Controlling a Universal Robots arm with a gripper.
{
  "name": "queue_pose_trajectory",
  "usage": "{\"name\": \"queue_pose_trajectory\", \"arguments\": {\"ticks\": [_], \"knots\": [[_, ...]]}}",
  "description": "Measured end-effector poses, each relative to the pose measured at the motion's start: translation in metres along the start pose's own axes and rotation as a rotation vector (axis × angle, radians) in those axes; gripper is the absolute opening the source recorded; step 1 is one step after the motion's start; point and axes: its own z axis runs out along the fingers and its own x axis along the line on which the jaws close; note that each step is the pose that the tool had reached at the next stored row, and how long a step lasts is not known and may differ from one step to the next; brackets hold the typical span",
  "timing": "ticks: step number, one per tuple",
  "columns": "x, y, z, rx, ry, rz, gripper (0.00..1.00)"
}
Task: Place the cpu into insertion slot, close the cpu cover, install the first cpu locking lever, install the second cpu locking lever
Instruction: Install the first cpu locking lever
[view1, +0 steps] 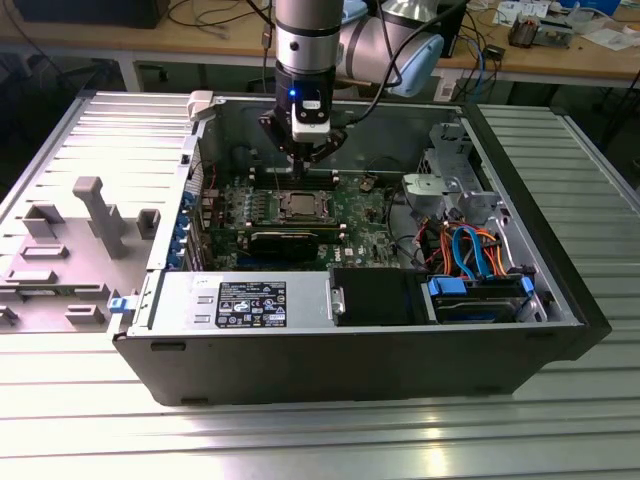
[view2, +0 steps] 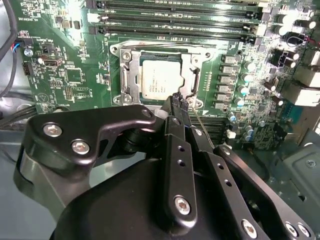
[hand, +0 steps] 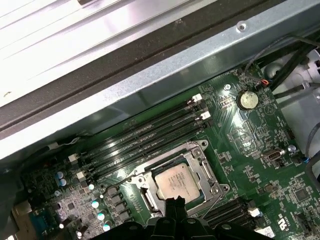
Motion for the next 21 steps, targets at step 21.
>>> {"name": "queue_pose_trajectory", "arguments": {"ticks": [21], "knots": [[0.0130, -0.0066, -0.0085, -0.0017, -0.0040, -0.242, 0.11]]}}
